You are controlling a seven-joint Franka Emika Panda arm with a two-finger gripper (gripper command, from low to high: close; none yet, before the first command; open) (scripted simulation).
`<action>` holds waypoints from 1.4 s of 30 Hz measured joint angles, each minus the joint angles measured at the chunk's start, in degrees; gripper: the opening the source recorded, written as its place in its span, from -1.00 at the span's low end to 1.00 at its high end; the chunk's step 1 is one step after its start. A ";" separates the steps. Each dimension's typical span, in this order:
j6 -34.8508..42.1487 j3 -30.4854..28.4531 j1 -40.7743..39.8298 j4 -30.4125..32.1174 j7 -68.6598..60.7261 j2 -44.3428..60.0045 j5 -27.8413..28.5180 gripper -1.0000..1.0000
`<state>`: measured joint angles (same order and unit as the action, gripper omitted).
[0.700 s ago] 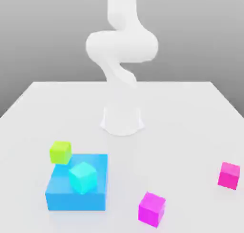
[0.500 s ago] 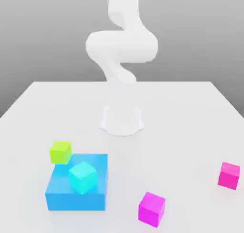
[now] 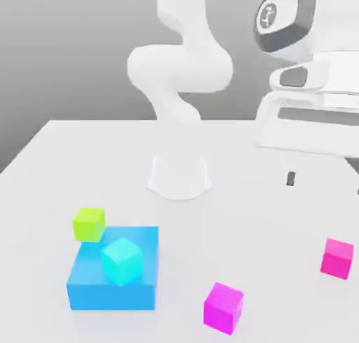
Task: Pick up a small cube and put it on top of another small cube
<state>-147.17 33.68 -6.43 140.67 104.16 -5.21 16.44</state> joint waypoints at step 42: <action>-1.21 -12.30 -5.68 12.08 33.84 4.45 -3.87 -1.00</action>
<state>-148.38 21.39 -12.11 152.75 138.00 -0.76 12.57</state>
